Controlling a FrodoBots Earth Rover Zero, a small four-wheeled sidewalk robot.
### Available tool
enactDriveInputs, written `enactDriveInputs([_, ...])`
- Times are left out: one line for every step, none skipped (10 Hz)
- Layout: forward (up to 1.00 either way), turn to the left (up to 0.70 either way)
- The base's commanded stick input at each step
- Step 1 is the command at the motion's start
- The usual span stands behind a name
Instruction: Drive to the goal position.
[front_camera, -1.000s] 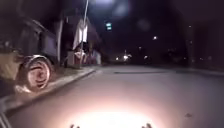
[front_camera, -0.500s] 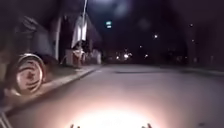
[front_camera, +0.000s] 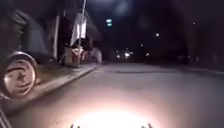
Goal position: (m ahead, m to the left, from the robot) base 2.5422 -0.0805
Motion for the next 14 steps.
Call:
enactDriveInputs([0.5, 0.0])
enactDriveInputs([0.5, 0.0])
enactDriveInputs([0.5, 0.0])
enactDriveInputs([0.5, 0.0])
enactDriveInputs([0.5, 0.0])
enactDriveInputs([0.5, 0.0])
enactDriveInputs([0.5, 0.0])
enactDriveInputs([0.5, 0.0])
enactDriveInputs([0.5, 0.0])
enactDriveInputs([0.5, 0.0])
enactDriveInputs([0.5, 0.0])
enactDriveInputs([0.5, 0.0])
enactDriveInputs([0.5, 0.0])
enactDriveInputs([0.5, 0.0])
